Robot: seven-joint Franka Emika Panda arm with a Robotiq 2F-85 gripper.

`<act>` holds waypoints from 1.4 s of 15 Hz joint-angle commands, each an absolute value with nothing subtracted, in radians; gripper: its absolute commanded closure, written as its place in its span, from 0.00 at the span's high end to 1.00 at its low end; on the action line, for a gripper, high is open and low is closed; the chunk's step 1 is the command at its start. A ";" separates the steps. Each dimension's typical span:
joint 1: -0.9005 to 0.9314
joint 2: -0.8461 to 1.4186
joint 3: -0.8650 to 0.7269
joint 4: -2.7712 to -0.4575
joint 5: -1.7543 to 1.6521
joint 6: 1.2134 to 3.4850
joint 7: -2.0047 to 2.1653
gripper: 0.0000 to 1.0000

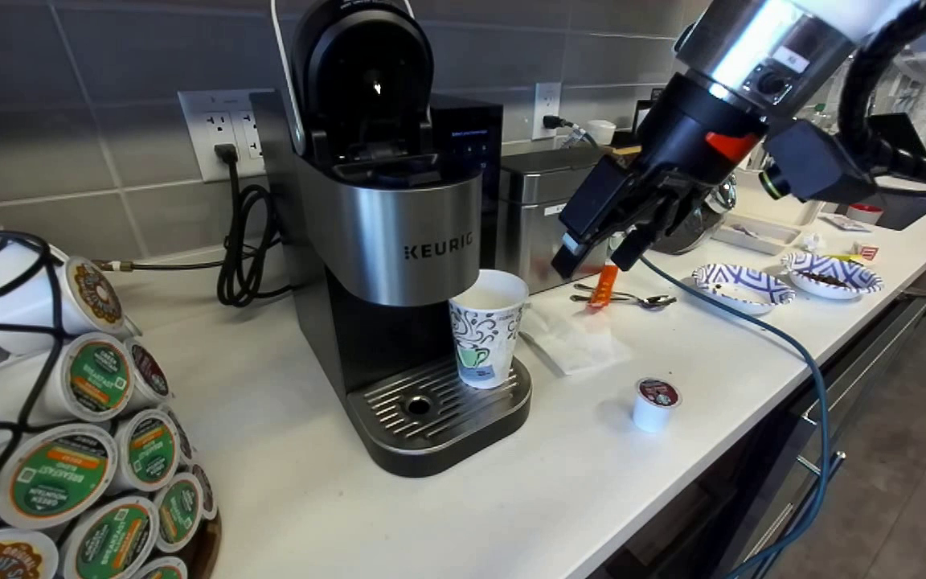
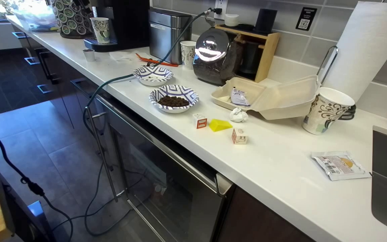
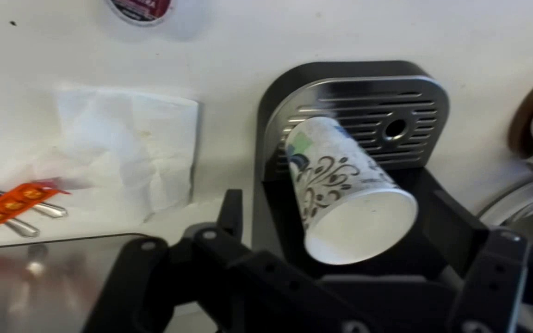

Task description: Remove the coffee cup from the coffeemaker then place one coffee pod in the coffee maker chamber.

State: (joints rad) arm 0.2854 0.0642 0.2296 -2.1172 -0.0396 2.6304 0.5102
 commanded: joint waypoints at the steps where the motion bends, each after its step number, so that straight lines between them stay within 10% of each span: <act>1: 0.296 0.114 0.192 -2.043 -0.212 2.531 0.775 1.00; 17: 0.431 0.377 0.133 -1.712 -0.359 2.321 1.254 1.00; 18: 0.432 0.386 0.127 -1.705 -0.354 2.319 1.263 0.98; 19: 0.434 0.396 0.121 -1.695 -0.350 2.318 1.269 0.74; 21: 0.436 0.410 0.111 -1.681 -0.345 2.317 1.282 0.72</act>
State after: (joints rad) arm 0.4131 0.3734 0.1340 -1.7297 -0.3341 2.3494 1.2302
